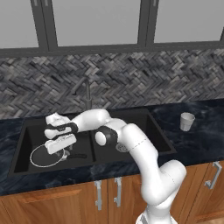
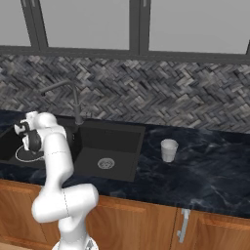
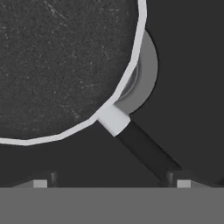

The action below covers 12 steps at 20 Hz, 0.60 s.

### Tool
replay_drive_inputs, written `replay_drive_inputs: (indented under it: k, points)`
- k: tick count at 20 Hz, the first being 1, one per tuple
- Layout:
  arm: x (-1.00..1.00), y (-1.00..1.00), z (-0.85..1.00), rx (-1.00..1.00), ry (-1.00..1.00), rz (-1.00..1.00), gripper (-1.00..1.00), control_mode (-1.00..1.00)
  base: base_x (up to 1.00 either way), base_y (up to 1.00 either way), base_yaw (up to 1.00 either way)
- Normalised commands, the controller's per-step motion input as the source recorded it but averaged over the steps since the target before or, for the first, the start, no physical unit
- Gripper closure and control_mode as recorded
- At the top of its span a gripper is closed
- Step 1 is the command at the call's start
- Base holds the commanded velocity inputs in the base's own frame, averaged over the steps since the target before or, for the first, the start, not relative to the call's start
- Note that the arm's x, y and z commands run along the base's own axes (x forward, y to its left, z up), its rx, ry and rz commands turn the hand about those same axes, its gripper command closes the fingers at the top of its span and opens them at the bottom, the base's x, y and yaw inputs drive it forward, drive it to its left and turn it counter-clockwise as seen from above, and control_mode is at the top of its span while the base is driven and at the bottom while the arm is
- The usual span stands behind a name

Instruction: Place the pan in the left basin and the glass cup in the right basin of the sink.

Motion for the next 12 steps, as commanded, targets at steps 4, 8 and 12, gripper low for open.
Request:
replay_drive_inputs:
  k: [4,8,12]
  points:
    - [-0.23,0.0,0.27,-0.05,-0.06,-0.23,-1.0,-1.0,0.0,0.0,0.0]
    - [-0.21,-0.04,0.32,-0.01,-0.01,-0.29,-1.0,-1.0,0.0,0.0,0.0]
    - [-0.21,-0.09,0.35,0.0,0.0,-0.3,-1.0,-1.0,0.0,0.0,0.0]
